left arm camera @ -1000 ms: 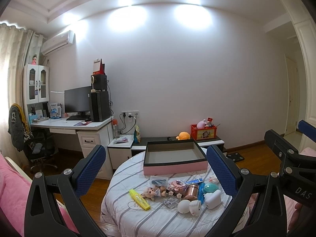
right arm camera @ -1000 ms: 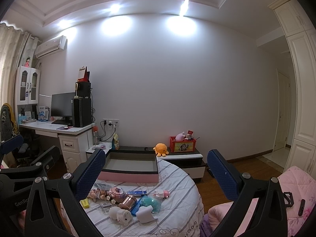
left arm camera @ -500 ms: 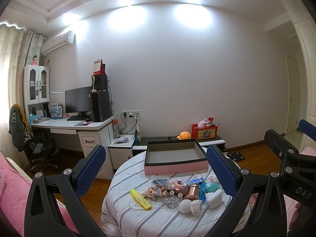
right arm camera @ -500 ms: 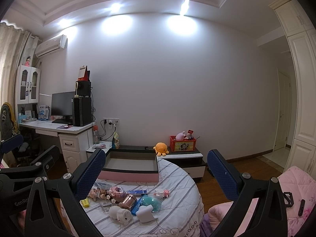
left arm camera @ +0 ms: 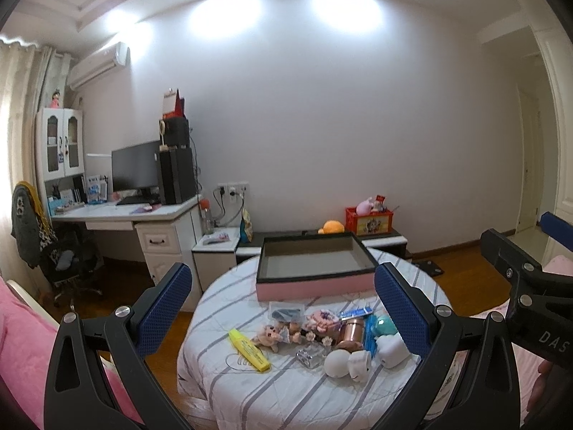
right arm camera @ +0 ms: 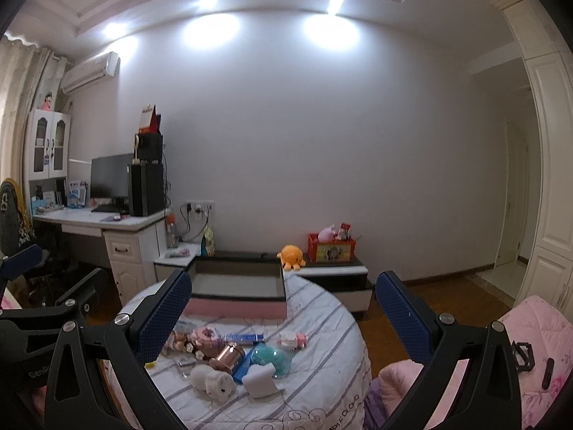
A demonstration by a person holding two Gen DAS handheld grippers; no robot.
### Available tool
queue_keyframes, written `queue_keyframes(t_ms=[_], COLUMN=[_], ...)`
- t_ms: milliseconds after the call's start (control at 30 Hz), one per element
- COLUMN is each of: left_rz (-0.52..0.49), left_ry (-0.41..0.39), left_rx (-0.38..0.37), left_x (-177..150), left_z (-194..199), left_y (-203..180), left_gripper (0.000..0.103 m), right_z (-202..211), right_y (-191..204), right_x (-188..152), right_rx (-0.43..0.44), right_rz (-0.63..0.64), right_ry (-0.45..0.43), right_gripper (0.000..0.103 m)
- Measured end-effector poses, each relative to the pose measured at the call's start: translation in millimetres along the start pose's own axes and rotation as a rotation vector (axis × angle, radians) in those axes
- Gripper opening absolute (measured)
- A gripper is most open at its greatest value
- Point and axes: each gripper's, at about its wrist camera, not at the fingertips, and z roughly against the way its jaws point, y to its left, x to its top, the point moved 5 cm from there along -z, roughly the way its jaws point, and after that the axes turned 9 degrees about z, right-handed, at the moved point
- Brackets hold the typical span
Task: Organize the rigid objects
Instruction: 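Grasp the yellow highlighter with the left tool while the right tool grasps the white device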
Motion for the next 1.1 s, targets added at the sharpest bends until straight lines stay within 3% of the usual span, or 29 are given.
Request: queue_keyframes(t_ms=[400, 733, 1100], left_rz=[-0.049, -0.043, -0.026], left_ry=[0.191, 0.408, 0.483], left_rx=[0.047, 0.149, 0.145], left_x=[-53.1, -130.7, -151.2], left_z=[-77.9, -130.8, -155.0], left_y=[-0.8, 44.4, 60.1], left_gripper=[0.103, 0.103, 0.103], right_z=[-71.0, -119.7, -149.3], right_y=[5.3, 1.2, 36.3], right_x=[-57.4, -151.2, -170.2], right_rx=[0.052, 0.099, 0.263], right_rz=[0.002, -0.013, 0.003], right_ry=[0.185, 0.416, 0.452], right_gripper=[0.103, 0.103, 0.103])
